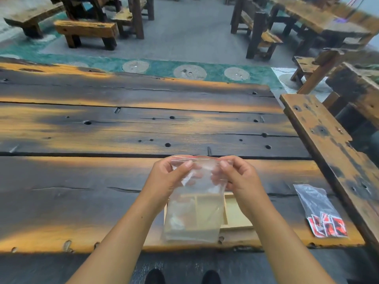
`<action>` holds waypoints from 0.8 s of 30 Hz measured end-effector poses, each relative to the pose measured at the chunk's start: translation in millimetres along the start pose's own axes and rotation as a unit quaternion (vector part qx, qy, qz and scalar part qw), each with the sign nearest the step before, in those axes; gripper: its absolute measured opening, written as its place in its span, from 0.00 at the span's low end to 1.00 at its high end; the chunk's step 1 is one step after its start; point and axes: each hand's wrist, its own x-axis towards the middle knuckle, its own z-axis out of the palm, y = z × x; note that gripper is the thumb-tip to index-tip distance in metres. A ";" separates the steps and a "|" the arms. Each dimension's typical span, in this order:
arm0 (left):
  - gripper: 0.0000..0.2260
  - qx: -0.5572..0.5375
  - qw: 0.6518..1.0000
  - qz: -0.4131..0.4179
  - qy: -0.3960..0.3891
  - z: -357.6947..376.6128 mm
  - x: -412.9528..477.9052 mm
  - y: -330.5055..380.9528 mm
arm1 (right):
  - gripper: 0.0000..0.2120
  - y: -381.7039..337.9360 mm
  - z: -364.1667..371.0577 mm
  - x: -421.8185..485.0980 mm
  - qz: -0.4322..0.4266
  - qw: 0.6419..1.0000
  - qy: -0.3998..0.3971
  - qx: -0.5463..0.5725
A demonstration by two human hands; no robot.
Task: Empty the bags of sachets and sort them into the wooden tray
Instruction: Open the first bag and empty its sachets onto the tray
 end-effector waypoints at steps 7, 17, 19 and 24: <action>0.09 -0.048 0.999 -0.018 0.015 -9.4 -1.5 2.2 | 0.06 -1.9 -3.3 1.2 -0.048 0.999 0.012 -0.007; 0.05 -0.010 0.999 -0.010 0.029 -5.7 2.0 0.2 | 0.05 2.7 -12.1 3.4 -0.047 0.999 0.002 -0.014; 0.04 -0.017 0.999 -0.025 0.031 -0.6 3.5 -7.9 | 0.06 9.0 -17.2 2.6 -0.032 0.999 0.012 -0.011; 0.07 -0.033 0.996 -0.071 0.033 27.3 11.7 -37.4 | 0.07 31.4 -45.6 -6.6 0.019 0.998 0.066 0.009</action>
